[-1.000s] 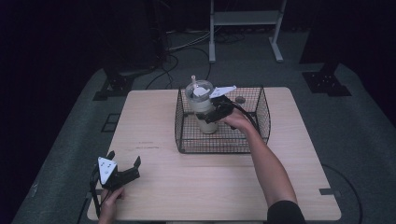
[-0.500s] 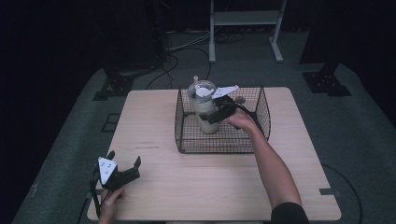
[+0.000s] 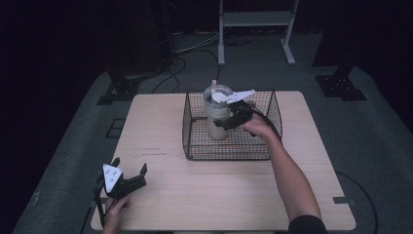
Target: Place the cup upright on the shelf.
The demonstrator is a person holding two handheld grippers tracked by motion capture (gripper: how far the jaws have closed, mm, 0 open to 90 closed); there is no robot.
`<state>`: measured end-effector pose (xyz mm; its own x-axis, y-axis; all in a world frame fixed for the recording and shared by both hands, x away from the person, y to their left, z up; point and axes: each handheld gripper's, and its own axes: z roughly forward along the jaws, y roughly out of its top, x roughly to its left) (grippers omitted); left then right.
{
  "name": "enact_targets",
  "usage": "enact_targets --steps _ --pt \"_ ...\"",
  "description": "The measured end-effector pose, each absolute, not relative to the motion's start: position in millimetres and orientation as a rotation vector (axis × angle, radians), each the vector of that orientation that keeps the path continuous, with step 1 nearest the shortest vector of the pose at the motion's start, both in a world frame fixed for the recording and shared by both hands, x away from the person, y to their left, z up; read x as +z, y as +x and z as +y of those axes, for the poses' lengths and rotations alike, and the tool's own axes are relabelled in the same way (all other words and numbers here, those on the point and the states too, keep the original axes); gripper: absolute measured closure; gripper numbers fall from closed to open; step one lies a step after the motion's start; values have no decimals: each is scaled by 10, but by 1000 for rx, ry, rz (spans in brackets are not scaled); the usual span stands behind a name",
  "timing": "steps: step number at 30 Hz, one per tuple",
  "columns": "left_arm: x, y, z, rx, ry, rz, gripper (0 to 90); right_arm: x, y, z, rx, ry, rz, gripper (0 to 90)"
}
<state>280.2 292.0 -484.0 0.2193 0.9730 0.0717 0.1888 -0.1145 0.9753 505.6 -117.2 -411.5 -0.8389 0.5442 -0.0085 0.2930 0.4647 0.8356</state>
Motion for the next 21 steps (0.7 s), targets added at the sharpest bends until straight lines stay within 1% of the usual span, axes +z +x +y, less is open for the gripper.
enact_targets --steps 12,21 --pt "-4841 2812 2922 1011 1513 1150 0 -4111 5004 -1254 1302 735 2437 90" --pt "-4840 2811 2919 1011 1521 1147 0 -4010 4926 -1326 1286 726 2436 89"
